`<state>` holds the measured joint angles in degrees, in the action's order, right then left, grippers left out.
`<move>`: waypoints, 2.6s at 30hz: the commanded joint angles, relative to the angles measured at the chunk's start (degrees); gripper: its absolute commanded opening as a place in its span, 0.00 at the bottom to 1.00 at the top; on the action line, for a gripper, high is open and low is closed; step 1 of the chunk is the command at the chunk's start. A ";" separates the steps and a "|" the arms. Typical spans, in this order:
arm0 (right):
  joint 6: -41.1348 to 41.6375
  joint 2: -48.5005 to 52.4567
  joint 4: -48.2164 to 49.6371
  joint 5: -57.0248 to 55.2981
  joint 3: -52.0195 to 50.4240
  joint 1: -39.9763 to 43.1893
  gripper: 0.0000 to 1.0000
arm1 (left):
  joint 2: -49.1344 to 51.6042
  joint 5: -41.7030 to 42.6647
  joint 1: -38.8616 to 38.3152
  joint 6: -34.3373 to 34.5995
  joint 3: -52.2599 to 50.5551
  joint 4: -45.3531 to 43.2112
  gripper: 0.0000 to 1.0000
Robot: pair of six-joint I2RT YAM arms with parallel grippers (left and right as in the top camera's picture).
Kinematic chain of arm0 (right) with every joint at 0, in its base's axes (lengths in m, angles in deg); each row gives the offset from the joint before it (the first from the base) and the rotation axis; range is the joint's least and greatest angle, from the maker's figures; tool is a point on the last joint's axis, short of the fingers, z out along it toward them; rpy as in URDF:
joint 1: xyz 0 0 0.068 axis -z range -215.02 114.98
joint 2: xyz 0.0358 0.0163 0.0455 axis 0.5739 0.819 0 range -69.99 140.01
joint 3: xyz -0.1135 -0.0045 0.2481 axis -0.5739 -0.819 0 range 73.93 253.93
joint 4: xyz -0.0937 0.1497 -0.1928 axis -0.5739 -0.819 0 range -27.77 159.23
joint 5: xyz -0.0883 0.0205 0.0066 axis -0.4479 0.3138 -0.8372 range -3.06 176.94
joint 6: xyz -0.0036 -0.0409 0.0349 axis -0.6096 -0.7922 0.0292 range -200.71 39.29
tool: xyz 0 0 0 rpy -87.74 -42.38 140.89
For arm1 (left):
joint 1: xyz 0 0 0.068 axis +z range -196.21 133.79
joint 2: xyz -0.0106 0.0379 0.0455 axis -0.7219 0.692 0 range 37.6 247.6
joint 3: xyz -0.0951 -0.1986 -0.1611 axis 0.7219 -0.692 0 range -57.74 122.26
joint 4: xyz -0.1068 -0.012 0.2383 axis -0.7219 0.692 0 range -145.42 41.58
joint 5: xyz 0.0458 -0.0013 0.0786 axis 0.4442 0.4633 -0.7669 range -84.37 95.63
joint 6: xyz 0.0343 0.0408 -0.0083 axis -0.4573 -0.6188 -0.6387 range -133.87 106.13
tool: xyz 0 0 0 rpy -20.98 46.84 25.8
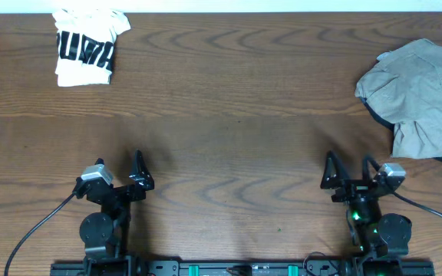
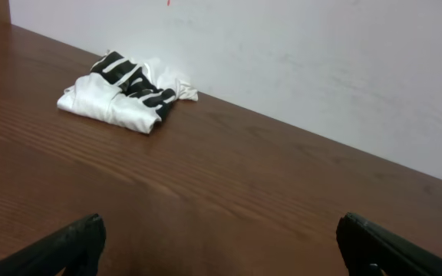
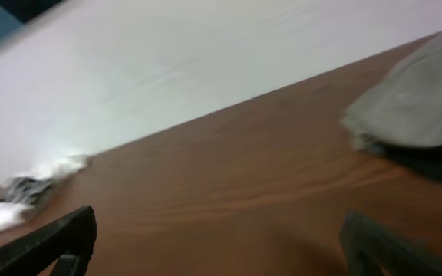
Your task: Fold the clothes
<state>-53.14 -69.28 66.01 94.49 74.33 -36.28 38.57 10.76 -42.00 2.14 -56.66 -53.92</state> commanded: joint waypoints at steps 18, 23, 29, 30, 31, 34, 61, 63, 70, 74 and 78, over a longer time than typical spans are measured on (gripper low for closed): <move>-18.75 17.00 -8.28 10.34 31.76 0.46 0.99 | 0.07 0.17 0.28 -1.36 -0.85 2.14 0.98; -23.67 41.35 -23.08 1.81 51.84 0.50 0.99 | 0.07 0.17 0.28 -1.36 -0.85 2.14 0.98; -27.54 70.71 -42.95 -7.87 78.68 0.55 0.99 | 0.07 0.17 0.28 -1.36 -0.85 2.14 0.98; -28.44 73.68 -45.27 -8.74 81.70 0.57 0.99 | 0.07 0.17 0.28 -1.36 -0.85 2.14 0.98; -29.62 77.66 -48.39 -10.40 85.81 0.57 0.99 | 0.07 0.17 0.28 -1.36 -0.85 2.14 0.98; -30.49 87.21 -56.15 -13.05 95.32 0.55 0.99 | 0.07 0.17 0.28 -1.36 -0.85 2.14 0.98; -38.47 121.48 -48.85 -47.47 98.90 0.44 0.92 | 0.07 0.17 0.28 -1.36 -0.85 2.14 0.98; -38.47 122.95 -48.96 -49.00 98.90 0.46 0.90 | 0.07 0.17 0.28 -1.36 -0.85 2.14 0.98; -38.45 125.70 -49.05 -49.33 98.86 0.50 0.79 | 0.07 0.17 0.28 -1.36 -0.85 2.14 0.98; -38.45 126.01 -48.81 -49.35 98.03 0.50 0.76 | 0.07 0.17 0.28 -1.36 -0.85 2.14 0.98; -38.45 126.01 -48.85 -49.33 97.79 0.61 0.63 | 0.07 0.17 0.28 -1.36 -0.85 2.14 0.98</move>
<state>-91.72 56.20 17.01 46.65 171.99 -36.25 38.62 10.25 -41.91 1.29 -56.53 -53.70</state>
